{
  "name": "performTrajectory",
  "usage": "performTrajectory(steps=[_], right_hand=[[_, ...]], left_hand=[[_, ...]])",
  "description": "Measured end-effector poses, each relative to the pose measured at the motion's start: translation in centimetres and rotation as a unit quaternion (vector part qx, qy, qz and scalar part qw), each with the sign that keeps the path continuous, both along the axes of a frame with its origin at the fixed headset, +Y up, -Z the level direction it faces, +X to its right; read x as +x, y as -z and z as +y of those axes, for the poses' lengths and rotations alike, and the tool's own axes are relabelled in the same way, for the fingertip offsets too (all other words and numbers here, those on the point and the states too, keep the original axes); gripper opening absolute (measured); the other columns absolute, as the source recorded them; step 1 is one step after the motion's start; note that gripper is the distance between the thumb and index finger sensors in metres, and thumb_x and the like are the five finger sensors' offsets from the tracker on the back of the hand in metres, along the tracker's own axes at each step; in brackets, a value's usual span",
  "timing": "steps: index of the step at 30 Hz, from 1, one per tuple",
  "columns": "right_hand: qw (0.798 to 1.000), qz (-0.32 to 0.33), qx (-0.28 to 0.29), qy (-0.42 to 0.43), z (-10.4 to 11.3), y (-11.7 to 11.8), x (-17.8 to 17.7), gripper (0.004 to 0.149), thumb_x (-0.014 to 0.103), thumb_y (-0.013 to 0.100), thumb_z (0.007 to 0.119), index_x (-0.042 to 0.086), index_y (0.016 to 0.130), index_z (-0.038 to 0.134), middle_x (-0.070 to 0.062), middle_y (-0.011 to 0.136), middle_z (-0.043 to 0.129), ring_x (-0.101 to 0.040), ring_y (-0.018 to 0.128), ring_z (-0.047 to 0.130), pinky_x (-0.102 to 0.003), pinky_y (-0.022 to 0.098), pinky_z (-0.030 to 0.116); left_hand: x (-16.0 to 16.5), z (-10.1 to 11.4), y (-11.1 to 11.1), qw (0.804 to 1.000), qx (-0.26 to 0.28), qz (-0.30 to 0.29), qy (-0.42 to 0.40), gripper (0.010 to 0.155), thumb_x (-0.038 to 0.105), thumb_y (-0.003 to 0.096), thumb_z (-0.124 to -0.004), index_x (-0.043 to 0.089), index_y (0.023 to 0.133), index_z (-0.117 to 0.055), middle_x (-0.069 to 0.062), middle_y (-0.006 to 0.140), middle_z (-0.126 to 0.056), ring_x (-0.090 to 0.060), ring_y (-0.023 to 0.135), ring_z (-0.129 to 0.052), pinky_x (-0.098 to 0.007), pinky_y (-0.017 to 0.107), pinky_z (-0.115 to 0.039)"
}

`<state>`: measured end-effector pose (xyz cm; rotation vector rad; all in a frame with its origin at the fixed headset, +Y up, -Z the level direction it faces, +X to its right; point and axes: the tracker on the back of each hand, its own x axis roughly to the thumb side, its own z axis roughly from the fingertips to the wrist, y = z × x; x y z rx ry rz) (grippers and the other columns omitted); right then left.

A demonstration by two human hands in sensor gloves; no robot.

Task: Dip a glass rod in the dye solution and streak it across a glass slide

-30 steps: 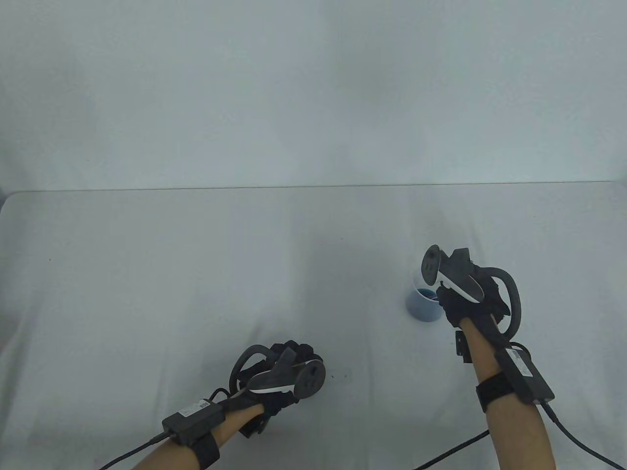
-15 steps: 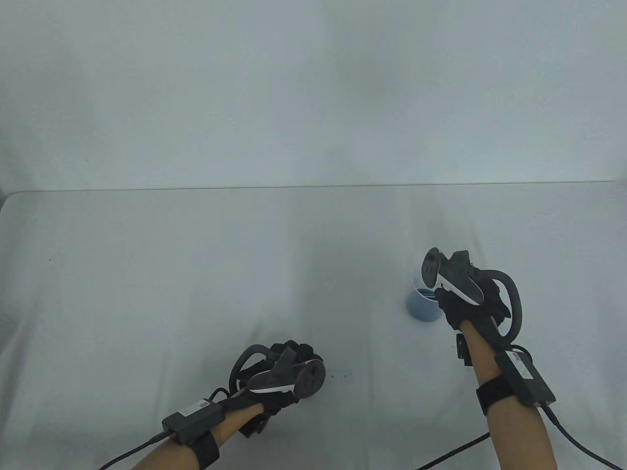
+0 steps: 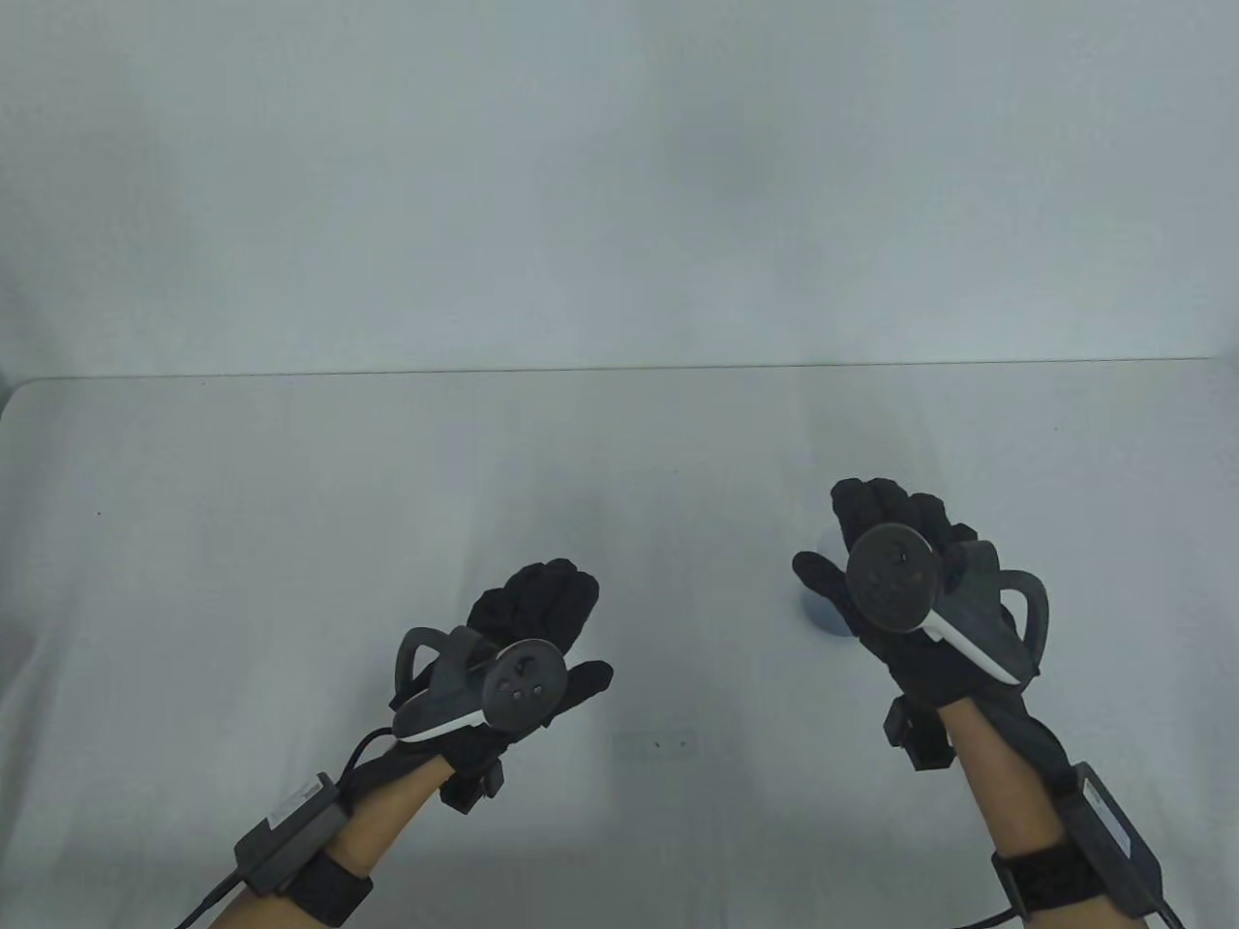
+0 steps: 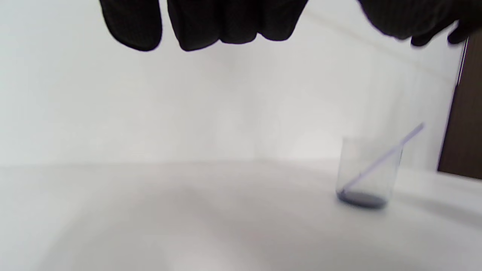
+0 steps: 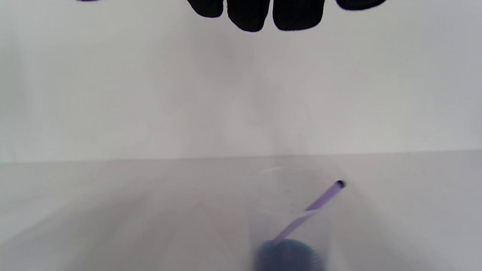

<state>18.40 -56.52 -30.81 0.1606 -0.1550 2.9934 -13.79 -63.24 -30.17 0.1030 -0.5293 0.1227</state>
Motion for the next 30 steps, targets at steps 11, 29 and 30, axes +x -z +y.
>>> performTrajectory(steps=[11, 29, 30], right_hand=[[0.996, 0.083, 0.029, -0.034, -6.4, -3.1, -2.3, 0.087, 0.074, 0.047, 0.040, 0.023, 0.115, 0.022, -0.004, 0.126, 0.026, -0.046, 0.116, 0.029, -0.069, 0.077, 0.033], [0.995, 0.094, -0.008, -0.026, -9.8, -2.7, -1.6, 0.089, 0.075, 0.046, 0.040, 0.021, 0.115, 0.022, -0.006, 0.126, 0.025, -0.048, 0.114, 0.025, -0.069, 0.076, 0.030], [0.995, 0.095, -0.009, -0.028, -9.8, -2.7, -1.7, 0.089, 0.075, 0.046, 0.040, 0.021, 0.115, 0.022, -0.006, 0.126, 0.025, -0.048, 0.114, 0.025, -0.069, 0.076, 0.030]], left_hand=[[-4.8, 0.5, -2.1, 0.999, 0.035, 0.020, -0.028, 0.091, 0.066, 0.0513, -0.057, 0.012, 0.119, -0.028, -0.022, 0.125, -0.023, -0.052, 0.115, -0.026, -0.068, 0.078, -0.042], [-5.7, -2.3, -2.0, 1.000, -0.004, 0.019, -0.007, 0.093, 0.067, 0.0502, -0.056, 0.013, 0.119, -0.026, -0.022, 0.124, -0.020, -0.051, 0.114, -0.021, -0.066, 0.079, -0.038], [-5.7, -2.4, -2.0, 1.000, -0.006, 0.019, -0.006, 0.093, 0.067, 0.0502, -0.056, 0.012, 0.119, -0.027, -0.022, 0.124, -0.020, -0.051, 0.114, -0.021, -0.066, 0.079, -0.038]])
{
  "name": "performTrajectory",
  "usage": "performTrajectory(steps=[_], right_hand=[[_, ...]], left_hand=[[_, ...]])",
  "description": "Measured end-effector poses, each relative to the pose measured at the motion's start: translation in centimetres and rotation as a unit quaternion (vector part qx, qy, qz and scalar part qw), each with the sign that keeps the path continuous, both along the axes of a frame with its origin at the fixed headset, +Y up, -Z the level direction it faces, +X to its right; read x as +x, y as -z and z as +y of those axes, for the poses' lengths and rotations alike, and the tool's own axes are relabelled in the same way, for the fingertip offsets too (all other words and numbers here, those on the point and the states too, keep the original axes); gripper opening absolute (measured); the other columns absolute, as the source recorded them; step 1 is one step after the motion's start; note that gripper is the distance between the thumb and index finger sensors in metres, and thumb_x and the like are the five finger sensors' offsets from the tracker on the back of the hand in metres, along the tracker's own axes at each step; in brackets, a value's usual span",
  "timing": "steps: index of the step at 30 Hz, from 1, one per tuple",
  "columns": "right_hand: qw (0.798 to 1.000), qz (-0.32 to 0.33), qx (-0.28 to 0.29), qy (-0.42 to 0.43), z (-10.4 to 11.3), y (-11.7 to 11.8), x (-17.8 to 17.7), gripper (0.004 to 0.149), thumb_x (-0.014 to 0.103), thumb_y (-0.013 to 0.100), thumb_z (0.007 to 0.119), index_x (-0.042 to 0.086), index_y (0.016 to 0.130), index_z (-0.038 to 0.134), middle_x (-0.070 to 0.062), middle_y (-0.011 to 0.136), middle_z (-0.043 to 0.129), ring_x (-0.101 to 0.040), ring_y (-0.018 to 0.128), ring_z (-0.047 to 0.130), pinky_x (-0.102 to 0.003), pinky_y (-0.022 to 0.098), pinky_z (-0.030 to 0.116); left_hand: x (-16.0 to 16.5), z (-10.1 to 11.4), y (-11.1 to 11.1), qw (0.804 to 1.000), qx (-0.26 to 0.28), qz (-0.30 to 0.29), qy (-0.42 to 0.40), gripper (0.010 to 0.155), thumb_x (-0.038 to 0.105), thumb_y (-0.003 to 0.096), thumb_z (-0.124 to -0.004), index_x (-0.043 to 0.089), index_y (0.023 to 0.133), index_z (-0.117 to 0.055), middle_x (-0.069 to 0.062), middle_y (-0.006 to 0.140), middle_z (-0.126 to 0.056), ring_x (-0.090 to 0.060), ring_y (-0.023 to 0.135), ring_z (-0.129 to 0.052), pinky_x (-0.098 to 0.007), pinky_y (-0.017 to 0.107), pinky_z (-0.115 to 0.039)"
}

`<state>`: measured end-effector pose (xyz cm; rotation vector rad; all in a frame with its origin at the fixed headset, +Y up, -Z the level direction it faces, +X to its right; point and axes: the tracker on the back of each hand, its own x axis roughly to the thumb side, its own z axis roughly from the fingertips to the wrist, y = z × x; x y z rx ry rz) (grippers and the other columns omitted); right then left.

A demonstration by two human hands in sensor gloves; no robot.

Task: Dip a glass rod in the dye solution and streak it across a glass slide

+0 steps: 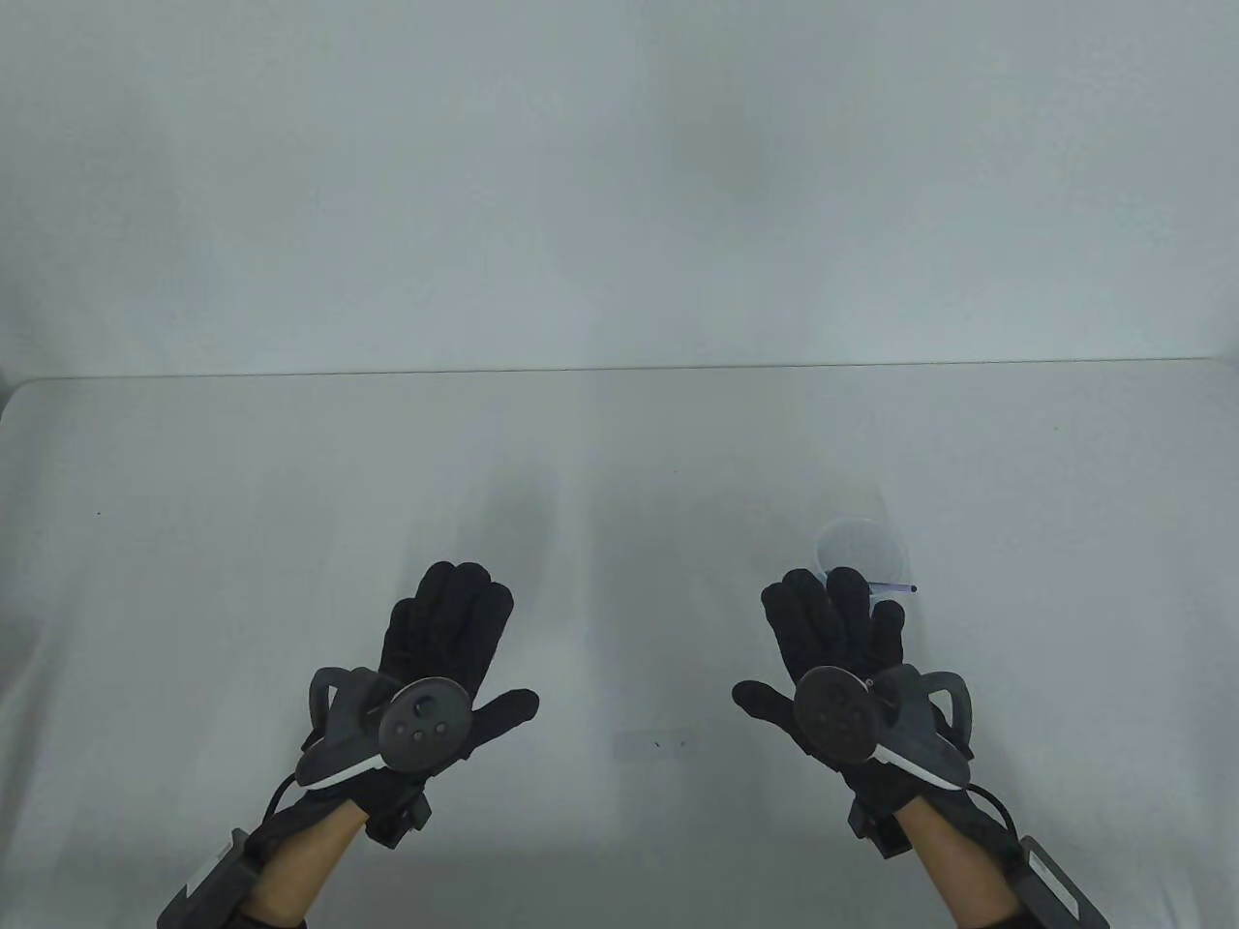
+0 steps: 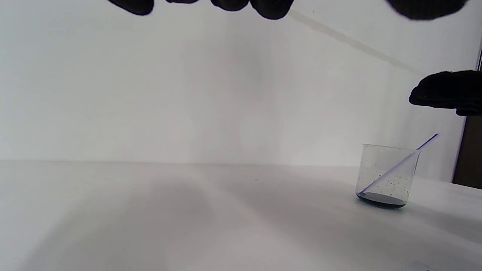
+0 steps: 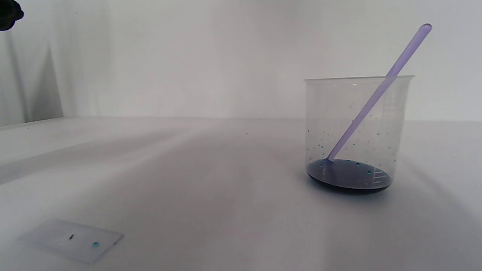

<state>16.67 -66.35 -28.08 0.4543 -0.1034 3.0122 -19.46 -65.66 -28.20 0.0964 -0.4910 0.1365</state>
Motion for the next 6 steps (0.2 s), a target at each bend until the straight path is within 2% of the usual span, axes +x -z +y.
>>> performTrajectory(steps=[6], right_hand=[[1.000, 0.002, -0.005, -0.009, -0.25, 0.02, -0.23, 0.089, 0.075, 0.046, 0.040, 0.021, 0.115, 0.023, -0.006, 0.126, 0.026, -0.047, 0.114, 0.025, -0.069, 0.076, 0.030]], left_hand=[[0.09, -0.12, -0.03, 1.000, -0.002, -0.001, 0.004, 0.093, 0.067, 0.0504, -0.056, 0.012, 0.119, -0.027, -0.022, 0.124, -0.020, -0.052, 0.114, -0.022, -0.066, 0.079, -0.038]])
